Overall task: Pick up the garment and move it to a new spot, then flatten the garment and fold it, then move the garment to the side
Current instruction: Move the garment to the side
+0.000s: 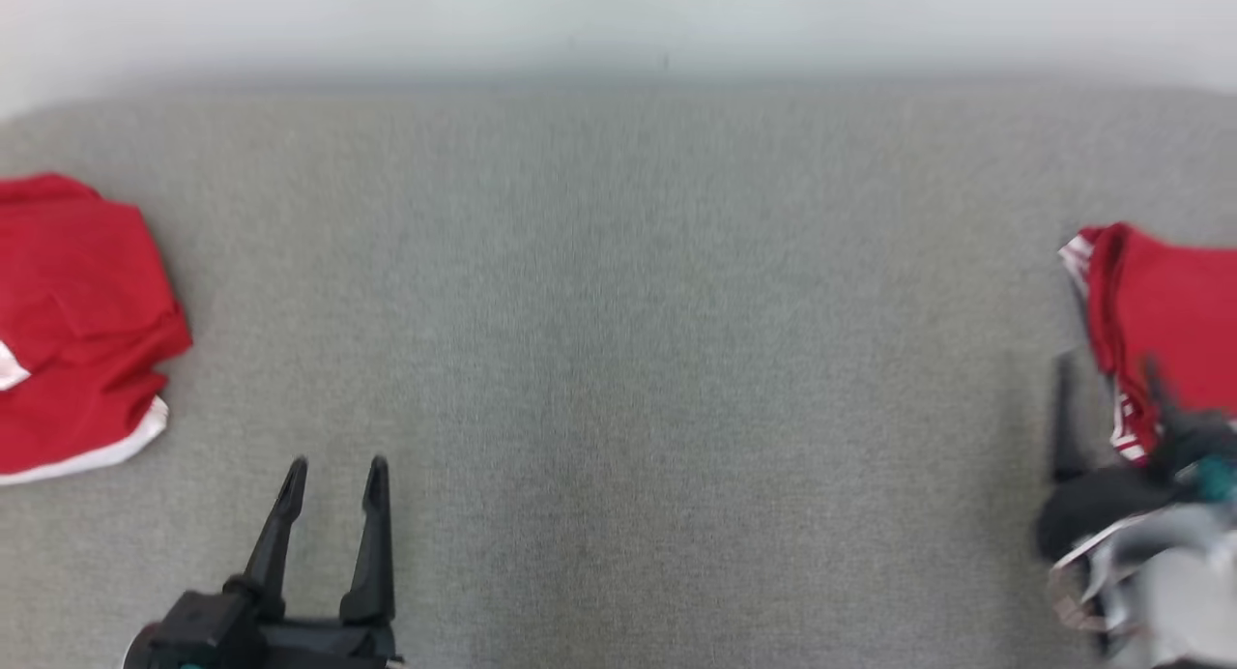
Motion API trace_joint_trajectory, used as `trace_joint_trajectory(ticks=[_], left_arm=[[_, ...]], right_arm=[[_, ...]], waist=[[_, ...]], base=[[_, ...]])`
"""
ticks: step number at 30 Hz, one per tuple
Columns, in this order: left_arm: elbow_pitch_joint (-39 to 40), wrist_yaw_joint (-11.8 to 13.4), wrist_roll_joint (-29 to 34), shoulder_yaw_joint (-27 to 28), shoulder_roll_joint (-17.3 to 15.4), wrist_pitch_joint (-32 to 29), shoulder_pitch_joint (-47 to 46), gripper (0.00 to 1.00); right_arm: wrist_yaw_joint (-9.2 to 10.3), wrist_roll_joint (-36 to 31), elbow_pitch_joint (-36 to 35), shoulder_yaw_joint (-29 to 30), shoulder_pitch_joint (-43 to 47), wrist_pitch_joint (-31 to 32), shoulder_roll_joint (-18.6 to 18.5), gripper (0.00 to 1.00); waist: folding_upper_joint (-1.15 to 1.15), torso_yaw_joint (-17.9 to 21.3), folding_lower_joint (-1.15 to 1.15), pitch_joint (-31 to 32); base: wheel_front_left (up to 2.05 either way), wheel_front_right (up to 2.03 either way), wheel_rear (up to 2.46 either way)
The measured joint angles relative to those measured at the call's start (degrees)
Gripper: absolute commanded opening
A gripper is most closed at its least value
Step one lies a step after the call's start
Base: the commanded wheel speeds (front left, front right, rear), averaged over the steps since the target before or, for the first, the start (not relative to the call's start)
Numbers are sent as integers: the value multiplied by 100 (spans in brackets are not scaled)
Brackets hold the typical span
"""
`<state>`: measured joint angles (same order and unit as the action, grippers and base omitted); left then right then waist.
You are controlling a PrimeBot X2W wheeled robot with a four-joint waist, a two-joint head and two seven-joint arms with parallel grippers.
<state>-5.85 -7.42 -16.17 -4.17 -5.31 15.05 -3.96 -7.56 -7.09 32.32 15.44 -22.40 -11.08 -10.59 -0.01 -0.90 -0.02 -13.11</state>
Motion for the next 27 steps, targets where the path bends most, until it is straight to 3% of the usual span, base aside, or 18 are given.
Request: trace_joint_trajectory(ticks=[1, 4, 11, 18, 27], left_arm=[[-55, 1, 73, 92, 25, 0, 129, 100], [-96, 1, 185, 235, 82, 0, 270, 100], [-51, 3, 380, 456, 159, 0, 601, 100], [2, 3, 422, 597, 211, 0, 763, 100], [64, 2, 569, 565, 229, 0, 775, 100]], right_arm=[[0, 165, -387, -324, 366, 4, 229, 100], [0, 469, -935, -720, 882, 69, 447, 100], [0, 1011, -1963, -1036, 1825, 381, 744, 100], [1, 1271, -2242, -1563, 2253, 712, 771, 100], [1, 1399, -2409, -1607, 2264, 800, 769, 100]], waist=[[0, 23, 0, 232], [0, 64, 0, 557], [0, 174, -1, 1159], [1, 321, 1, 1391], [1, 249, 2, 1363]], base=[[0, 0, 0], [0, 0, 0], [0, 0, 0], [0, 0, 0], [0, 0, 0]])
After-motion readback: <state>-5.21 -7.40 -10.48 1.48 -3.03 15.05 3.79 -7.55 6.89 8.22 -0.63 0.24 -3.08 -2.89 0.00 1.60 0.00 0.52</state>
